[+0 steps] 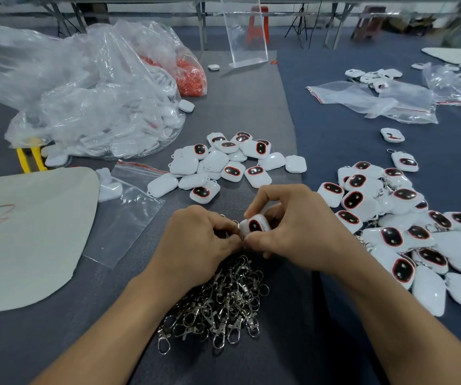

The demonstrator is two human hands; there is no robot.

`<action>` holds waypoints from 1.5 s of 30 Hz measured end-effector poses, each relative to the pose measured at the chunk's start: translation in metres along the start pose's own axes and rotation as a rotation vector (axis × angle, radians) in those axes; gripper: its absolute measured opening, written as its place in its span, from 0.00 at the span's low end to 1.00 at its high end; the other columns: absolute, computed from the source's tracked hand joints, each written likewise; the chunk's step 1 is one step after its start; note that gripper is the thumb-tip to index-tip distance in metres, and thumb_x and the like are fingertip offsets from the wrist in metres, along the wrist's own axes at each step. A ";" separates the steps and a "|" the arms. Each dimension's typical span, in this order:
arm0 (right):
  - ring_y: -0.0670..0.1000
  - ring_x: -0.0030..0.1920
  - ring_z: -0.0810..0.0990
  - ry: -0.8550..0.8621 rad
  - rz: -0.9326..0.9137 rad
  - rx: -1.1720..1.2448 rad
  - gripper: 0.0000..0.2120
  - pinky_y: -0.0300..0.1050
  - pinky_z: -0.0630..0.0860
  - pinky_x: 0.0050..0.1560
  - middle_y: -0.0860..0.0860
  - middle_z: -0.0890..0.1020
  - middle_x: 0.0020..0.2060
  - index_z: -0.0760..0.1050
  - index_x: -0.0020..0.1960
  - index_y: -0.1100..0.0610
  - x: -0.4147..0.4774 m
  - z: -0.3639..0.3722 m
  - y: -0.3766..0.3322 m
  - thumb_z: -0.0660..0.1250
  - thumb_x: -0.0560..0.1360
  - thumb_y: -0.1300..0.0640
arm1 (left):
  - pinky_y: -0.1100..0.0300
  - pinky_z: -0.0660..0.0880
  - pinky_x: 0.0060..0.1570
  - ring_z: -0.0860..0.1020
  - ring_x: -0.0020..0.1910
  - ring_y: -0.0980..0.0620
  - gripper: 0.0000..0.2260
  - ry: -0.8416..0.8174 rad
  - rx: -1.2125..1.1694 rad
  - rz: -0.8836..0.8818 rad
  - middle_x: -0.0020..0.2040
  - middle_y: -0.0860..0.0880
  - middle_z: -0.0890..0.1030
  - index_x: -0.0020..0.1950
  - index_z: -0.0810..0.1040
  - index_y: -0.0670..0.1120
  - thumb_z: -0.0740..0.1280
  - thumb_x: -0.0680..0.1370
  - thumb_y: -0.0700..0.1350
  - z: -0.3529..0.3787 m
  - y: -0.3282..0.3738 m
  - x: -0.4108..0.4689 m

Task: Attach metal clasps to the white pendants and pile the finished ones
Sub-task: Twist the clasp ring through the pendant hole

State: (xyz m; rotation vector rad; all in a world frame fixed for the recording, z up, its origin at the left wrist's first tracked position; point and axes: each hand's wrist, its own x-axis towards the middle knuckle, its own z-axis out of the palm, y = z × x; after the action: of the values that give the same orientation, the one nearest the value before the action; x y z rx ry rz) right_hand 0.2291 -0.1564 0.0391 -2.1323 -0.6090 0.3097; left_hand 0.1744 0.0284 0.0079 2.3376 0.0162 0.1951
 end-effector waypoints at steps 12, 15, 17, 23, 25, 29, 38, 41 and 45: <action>0.49 0.29 0.81 -0.025 0.091 0.240 0.12 0.42 0.79 0.35 0.52 0.86 0.33 0.82 0.44 0.48 0.006 0.002 0.013 0.79 0.66 0.62 | 0.68 0.68 0.28 0.75 0.28 0.55 0.04 0.035 0.004 0.010 0.28 0.54 0.79 0.39 0.85 0.59 0.74 0.68 0.49 0.001 0.002 -0.002; 0.50 0.28 0.79 -0.005 0.111 0.307 0.11 0.42 0.78 0.33 0.52 0.85 0.33 0.82 0.44 0.50 0.006 0.005 0.014 0.78 0.68 0.64 | 0.73 0.67 0.30 0.76 0.28 0.61 0.07 0.086 0.023 0.023 0.28 0.61 0.78 0.34 0.84 0.60 0.77 0.67 0.47 0.003 0.002 -0.005; 0.52 0.28 0.78 0.008 0.130 0.423 0.11 0.41 0.77 0.31 0.53 0.84 0.32 0.82 0.43 0.54 0.007 0.006 0.014 0.76 0.69 0.68 | 0.75 0.67 0.32 0.76 0.30 0.63 0.08 0.137 0.008 0.038 0.30 0.63 0.79 0.34 0.83 0.60 0.78 0.66 0.47 0.003 0.003 -0.007; 0.53 0.27 0.77 -0.008 0.215 0.737 0.09 0.36 0.74 0.27 0.57 0.82 0.33 0.80 0.47 0.61 0.009 -0.001 0.013 0.73 0.72 0.72 | 0.73 0.69 0.36 0.79 0.35 0.56 0.09 0.285 -0.111 0.102 0.35 0.59 0.81 0.38 0.85 0.56 0.78 0.67 0.41 0.003 0.005 -0.006; 0.52 0.27 0.77 -0.024 0.234 0.795 0.09 0.36 0.74 0.26 0.57 0.82 0.33 0.80 0.48 0.61 0.009 -0.002 0.012 0.72 0.72 0.72 | 0.70 0.71 0.37 0.79 0.36 0.54 0.08 0.309 -0.137 0.144 0.36 0.57 0.82 0.42 0.86 0.57 0.78 0.68 0.43 0.001 0.006 -0.006; 0.52 0.27 0.78 -0.057 0.271 0.902 0.08 0.35 0.73 0.26 0.59 0.83 0.35 0.81 0.47 0.59 0.010 -0.003 0.012 0.71 0.74 0.71 | 0.69 0.71 0.37 0.79 0.36 0.55 0.14 0.276 -0.166 0.176 0.38 0.59 0.83 0.49 0.87 0.56 0.81 0.68 0.41 -0.003 0.005 -0.007; 0.53 0.27 0.78 -0.062 0.285 0.926 0.10 0.36 0.73 0.25 0.60 0.83 0.35 0.83 0.43 0.57 0.010 -0.003 0.011 0.71 0.72 0.71 | 0.70 0.71 0.38 0.79 0.36 0.57 0.14 0.303 -0.249 0.189 0.39 0.59 0.84 0.48 0.87 0.57 0.80 0.69 0.39 -0.003 0.006 -0.007; 0.53 0.27 0.78 -0.057 0.266 0.902 0.09 0.36 0.73 0.25 0.59 0.83 0.35 0.81 0.46 0.59 0.009 -0.002 0.010 0.71 0.73 0.72 | 0.64 0.74 0.39 0.81 0.38 0.54 0.10 0.301 -0.257 0.201 0.40 0.59 0.85 0.44 0.87 0.56 0.79 0.71 0.40 -0.003 0.006 -0.007; 0.52 0.27 0.77 -0.016 0.210 0.842 0.10 0.36 0.73 0.26 0.58 0.83 0.34 0.80 0.48 0.59 0.007 0.000 0.008 0.71 0.73 0.72 | 0.61 0.73 0.38 0.78 0.36 0.54 0.06 0.276 -0.189 0.190 0.36 0.54 0.82 0.45 0.86 0.55 0.78 0.72 0.45 -0.002 0.005 -0.007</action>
State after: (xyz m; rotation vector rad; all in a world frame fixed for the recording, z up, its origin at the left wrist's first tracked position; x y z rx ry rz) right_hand 0.2376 -0.1567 0.0324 -1.3730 -0.1923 0.5804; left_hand 0.1669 0.0263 0.0120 2.1073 -0.0849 0.5876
